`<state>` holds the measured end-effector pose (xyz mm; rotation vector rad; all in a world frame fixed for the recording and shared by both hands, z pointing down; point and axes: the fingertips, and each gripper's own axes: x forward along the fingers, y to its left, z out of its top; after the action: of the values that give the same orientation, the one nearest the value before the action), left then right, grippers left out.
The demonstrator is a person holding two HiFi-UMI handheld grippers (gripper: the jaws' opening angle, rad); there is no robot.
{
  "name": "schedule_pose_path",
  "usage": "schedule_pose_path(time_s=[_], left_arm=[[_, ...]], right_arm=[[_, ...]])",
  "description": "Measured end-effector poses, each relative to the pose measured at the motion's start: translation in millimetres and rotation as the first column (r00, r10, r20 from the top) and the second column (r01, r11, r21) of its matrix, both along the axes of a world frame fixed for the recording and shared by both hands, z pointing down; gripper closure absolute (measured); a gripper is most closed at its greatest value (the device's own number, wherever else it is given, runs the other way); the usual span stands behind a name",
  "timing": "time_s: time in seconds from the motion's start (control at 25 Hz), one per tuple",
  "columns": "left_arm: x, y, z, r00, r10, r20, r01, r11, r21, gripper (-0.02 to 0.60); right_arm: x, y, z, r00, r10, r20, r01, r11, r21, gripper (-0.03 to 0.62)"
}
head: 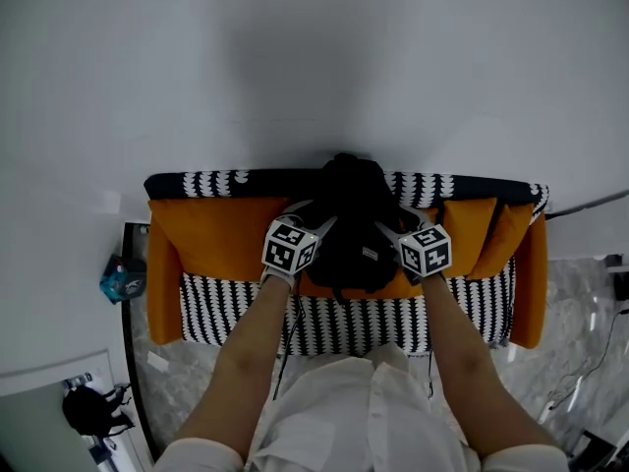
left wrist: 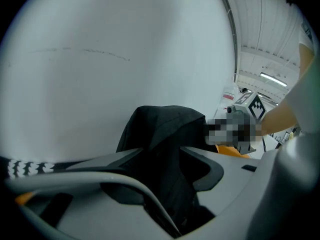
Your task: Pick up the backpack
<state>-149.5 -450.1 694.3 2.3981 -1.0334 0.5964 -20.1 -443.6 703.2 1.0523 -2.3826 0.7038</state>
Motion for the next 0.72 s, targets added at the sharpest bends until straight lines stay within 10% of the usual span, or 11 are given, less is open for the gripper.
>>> schedule_pose_path(time_s=[0.28, 0.72], left_arm=[[0, 11, 1, 1.000, -0.014, -0.014, 0.014, 1.000, -0.007, 0.386], [7, 57, -5, 0.997, -0.037, -0.071, 0.034, 0.999, -0.040, 0.505]], right_arm=[[-5, 15, -3, 1.000, 0.020, 0.019, -0.021, 1.000, 0.004, 0.538], [-2, 62, -9, 0.994, 0.079, 0.074, -0.077, 0.997, -0.026, 0.553]])
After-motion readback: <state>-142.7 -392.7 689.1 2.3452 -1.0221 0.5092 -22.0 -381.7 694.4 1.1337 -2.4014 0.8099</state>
